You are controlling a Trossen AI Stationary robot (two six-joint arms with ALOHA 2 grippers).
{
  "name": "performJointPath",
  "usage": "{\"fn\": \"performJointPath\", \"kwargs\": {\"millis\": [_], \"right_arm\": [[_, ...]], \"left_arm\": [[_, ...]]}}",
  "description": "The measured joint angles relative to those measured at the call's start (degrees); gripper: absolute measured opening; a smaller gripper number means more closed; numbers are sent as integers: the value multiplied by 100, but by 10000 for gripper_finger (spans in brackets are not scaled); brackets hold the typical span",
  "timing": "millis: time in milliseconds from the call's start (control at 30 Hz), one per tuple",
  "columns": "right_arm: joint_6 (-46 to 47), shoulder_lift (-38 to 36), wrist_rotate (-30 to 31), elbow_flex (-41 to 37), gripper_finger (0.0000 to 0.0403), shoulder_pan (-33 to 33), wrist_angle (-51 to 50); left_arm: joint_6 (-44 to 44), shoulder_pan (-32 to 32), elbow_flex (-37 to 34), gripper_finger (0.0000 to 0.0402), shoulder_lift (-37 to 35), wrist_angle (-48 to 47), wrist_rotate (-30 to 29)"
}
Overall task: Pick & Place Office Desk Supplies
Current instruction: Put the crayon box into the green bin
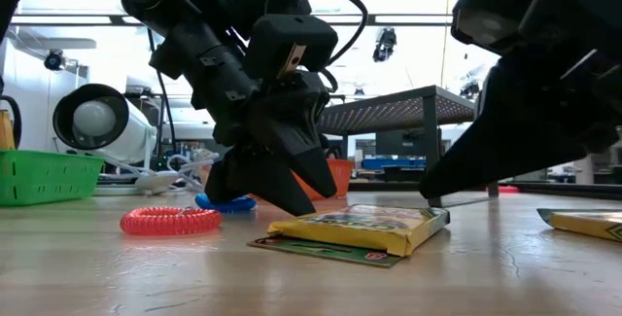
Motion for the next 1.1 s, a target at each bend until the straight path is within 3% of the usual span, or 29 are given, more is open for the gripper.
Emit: {"fn": "performJointPath", "kwargs": {"millis": [167,367,700,933,1100], "right_arm": [[-12,-4,-18,2,8,-78,12],[-7,-4,-520,4,8,-260,12],[10,-15,-845,-3,8,-304,13],[141,113,-754,-5,8,-296,-47],[291,470,-149,19,8,-169,71]], "left_arm": [[4,0,0,166,0,4,-2],[17,2,0,166,0,7,-2],[15,4,0,166,0,7,-2],[15,4,2,166,-2,7,-3],[15,4,2,166,-2,7,-2]]}}
